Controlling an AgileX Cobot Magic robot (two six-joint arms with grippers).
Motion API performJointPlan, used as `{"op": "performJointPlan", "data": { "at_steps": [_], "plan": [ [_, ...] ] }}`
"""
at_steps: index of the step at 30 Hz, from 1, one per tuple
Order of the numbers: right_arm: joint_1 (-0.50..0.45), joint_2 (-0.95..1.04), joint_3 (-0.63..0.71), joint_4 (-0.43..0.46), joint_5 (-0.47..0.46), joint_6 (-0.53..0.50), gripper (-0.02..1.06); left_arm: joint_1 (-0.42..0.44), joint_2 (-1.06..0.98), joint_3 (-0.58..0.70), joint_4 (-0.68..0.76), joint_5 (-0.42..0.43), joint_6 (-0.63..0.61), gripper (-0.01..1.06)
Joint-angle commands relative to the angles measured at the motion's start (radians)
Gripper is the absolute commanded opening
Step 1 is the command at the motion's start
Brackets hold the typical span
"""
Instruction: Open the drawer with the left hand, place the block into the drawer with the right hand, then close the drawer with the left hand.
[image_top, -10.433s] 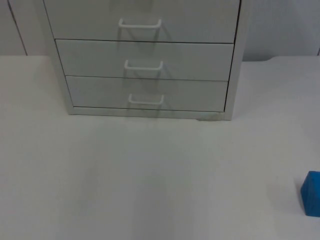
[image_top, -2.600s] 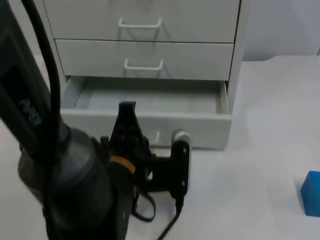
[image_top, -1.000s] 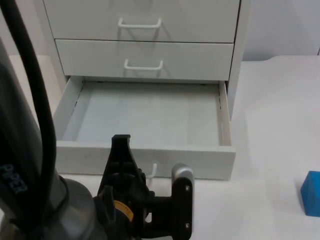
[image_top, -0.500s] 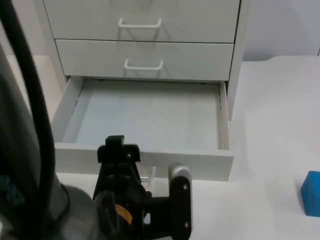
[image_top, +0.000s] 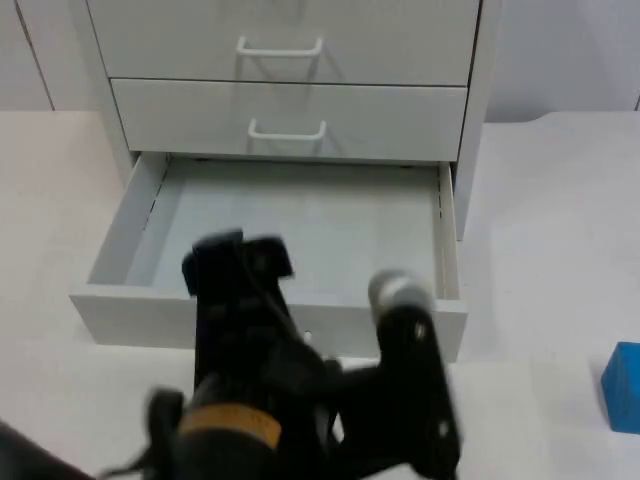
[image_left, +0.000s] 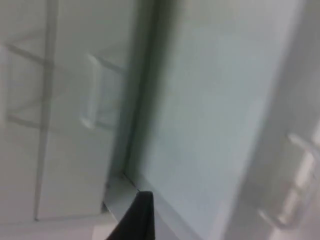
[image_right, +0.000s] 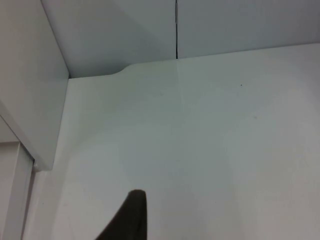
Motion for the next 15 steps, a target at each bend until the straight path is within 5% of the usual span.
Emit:
{"op": "performJointPlan", "data": {
  "at_steps": [1,9,15],
  "plan": [
    [-0.001,-0.004,-0.010,0.000,-0.011,-0.003,1.05,0.023,-0.052,0.000,0.043,0.029,0.005,1.01],
    [-0.001,-0.004,-0.010,0.000,-0.011,-0.003,1.05,0.180,-0.201,-0.007,0.314,0.099,0.040,1.01],
    [-0.001,-0.004,-0.010,0.000,-0.011,-0.003,1.05,0.407,-0.297,-0.022,0.697,0.272,-0.210,1.01]
  ]
}}
